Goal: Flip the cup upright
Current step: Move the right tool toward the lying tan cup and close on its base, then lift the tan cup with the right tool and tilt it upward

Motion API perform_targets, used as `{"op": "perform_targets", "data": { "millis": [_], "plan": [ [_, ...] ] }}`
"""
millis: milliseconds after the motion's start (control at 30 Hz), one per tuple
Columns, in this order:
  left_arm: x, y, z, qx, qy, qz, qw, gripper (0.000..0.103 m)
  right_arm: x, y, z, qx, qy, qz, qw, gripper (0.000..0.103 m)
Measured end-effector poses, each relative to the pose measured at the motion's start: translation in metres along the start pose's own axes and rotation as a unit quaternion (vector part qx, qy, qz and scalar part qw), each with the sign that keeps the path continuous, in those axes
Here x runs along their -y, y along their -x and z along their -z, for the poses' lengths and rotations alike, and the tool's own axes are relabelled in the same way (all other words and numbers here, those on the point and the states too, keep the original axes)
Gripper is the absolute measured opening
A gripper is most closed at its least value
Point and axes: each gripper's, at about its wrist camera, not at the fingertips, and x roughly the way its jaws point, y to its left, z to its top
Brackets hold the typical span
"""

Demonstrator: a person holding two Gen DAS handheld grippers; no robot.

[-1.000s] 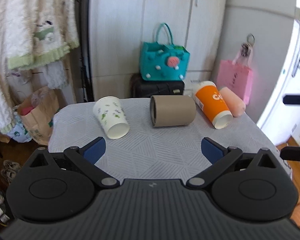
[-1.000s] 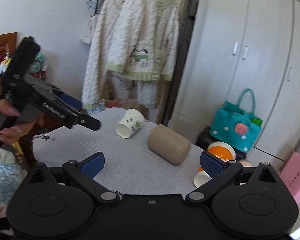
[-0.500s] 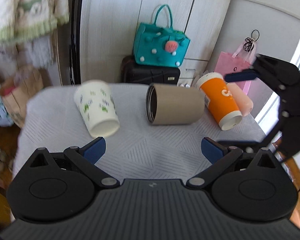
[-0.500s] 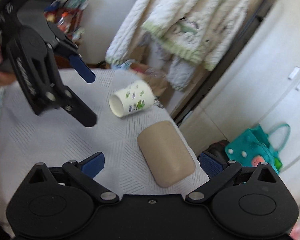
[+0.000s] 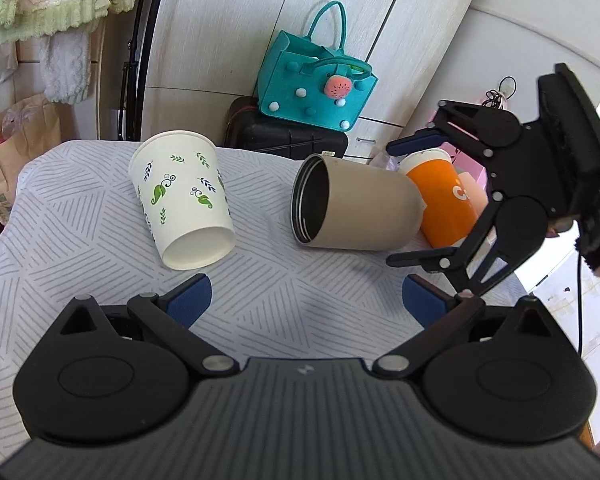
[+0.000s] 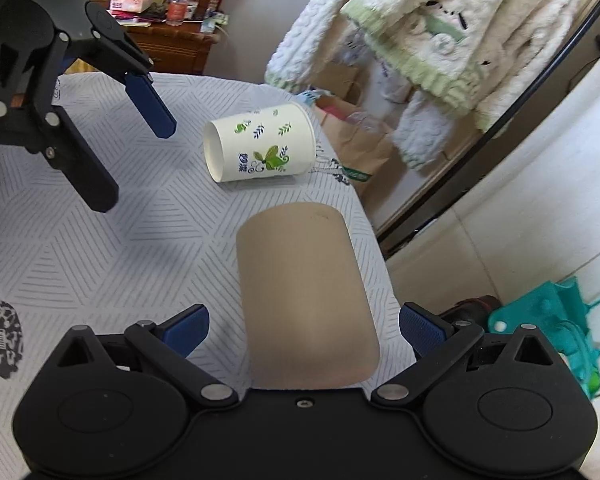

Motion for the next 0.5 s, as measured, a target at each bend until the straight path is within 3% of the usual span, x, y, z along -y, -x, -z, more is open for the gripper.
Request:
{"op": "perform_targets", "data": {
  "millis": [200,300,367,500],
  "plan": [
    [-0.002,-0.002,0.002,0.005,-0.009,-0.007,0.9999,0.103,0.022,-0.017,0.002,0.008,-0.026,-0.054,0.998,0.102],
    [-0.001,-0.003,0.003,0.007,-0.017,-0.013,0.9998,0.103,0.027,-0.026,0.003,-0.007,-0.046,-0.065,0.997,0.101],
    [-0.003,-0.002,0.004,0.006,-0.012,-0.010,0.9999,0.103,0.027,-0.032,0.002,-0.022,-0.054,-0.064,0.996,0.086],
    [-0.006,0.002,0.008,0.005,0.001,-0.011,0.9999,0.103,0.028,-0.035,0.000,-0.039,-0.112,-0.063,0.991,0.086]
  ]
}}
